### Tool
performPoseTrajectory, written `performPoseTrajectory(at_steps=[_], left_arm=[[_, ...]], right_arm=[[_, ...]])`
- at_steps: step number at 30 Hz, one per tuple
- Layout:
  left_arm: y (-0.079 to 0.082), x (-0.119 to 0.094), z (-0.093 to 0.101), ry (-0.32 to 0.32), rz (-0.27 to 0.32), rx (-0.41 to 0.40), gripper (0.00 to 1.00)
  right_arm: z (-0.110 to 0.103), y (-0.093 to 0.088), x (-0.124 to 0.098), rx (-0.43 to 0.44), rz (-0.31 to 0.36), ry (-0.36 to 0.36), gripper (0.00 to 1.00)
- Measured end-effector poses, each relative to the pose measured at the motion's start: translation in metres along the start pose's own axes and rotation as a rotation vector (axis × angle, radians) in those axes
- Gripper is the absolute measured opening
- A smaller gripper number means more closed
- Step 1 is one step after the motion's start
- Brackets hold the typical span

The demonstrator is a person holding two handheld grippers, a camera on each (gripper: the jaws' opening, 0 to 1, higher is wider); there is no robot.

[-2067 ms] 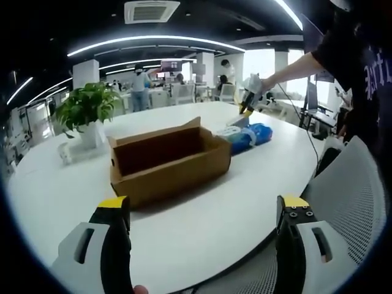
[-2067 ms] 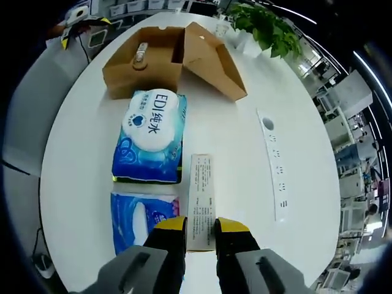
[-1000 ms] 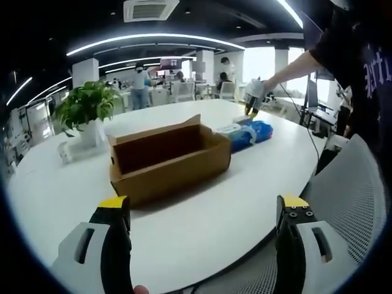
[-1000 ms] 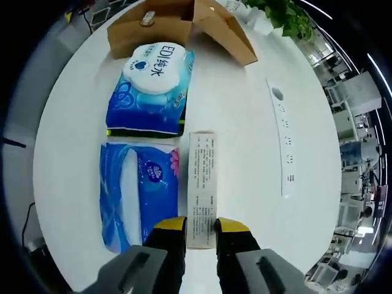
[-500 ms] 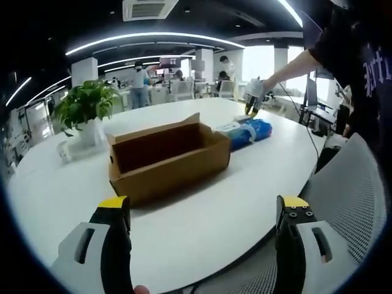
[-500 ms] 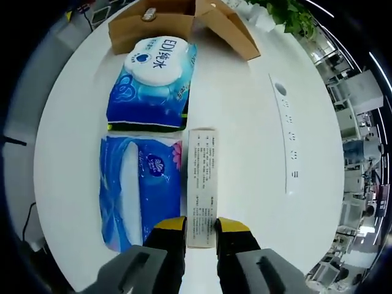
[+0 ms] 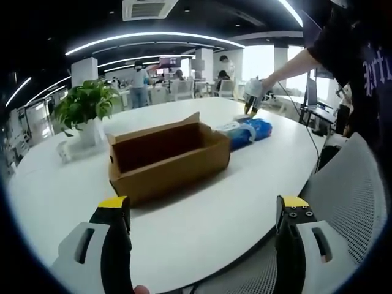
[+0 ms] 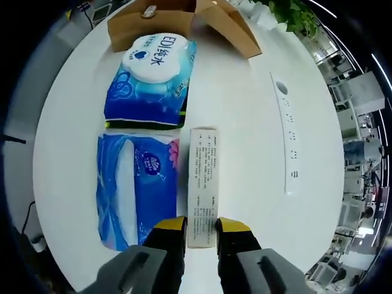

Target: Operate the shoe box by opening the lid, removing the specified soft item, and placing it in the target area until the item is outside and the box remains undamaged.

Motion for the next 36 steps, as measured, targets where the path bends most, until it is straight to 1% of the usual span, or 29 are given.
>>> performPoseTrajectory(at_steps=[5, 11, 14, 17, 18, 21, 24, 28, 30, 32, 36], left_arm=[[0.0, 0.0, 0.0, -0.001, -0.002, 0.001, 0.98], [0.0, 0.0, 0.001, -0.002, -0.001, 0.003, 0.98], [0.001, 0.0, 0.001, 0.0, -0.001, 0.006, 0.99], [0.001, 0.001, 0.001, -0.001, 0.001, 0.006, 0.98], [0.001, 0.001, 0.001, -0.003, 0.001, 0.007, 0.98], [0.001, 0.001, 0.002, -0.009, 0.002, 0.01, 0.99], [0.001, 0.0, 0.002, -0.013, 0.005, 0.009, 0.99], [0.002, 0.0, 0.002, -0.015, 0.014, 0.004, 0.99], [0.003, -0.001, 0.002, -0.018, 0.025, -0.001, 0.99], [0.003, -0.001, 0.002, -0.018, 0.027, -0.004, 0.99], [0.003, -0.001, 0.002, -0.022, 0.029, 0.0, 0.99]], right_arm=[[0.002, 0.0, -0.001, 0.005, 0.001, -0.024, 0.17], [0.002, 0.001, -0.003, 0.014, 0.007, -0.037, 0.2], [0.002, 0.002, -0.005, 0.031, 0.015, -0.045, 0.26], [0.001, 0.002, -0.01, 0.044, 0.023, -0.056, 0.27], [0.001, 0.002, -0.011, 0.051, 0.026, -0.06, 0.29], [-0.001, 0.002, -0.016, 0.077, 0.041, -0.077, 0.36], [-0.005, 0.002, -0.021, 0.103, 0.064, -0.078, 0.38], [-0.008, 0.002, -0.026, 0.121, 0.071, -0.086, 0.41], [-0.012, 0.004, -0.029, 0.135, 0.087, -0.094, 0.43], [-0.009, 0.004, -0.03, 0.149, 0.101, -0.097, 0.46], [-0.015, 0.009, -0.039, 0.191, 0.145, -0.111, 0.52]])
Point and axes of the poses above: the point that each gripper's makers call its tool centre point, and the gripper's own axes: x roughly forward along the fingers, z roughly to its right, y roughly out of its top, the point moved 9 cm from there along -x, roughly backward along the fingers, and after that the axes turned 4 degrees about y, right-handed, at the moved point
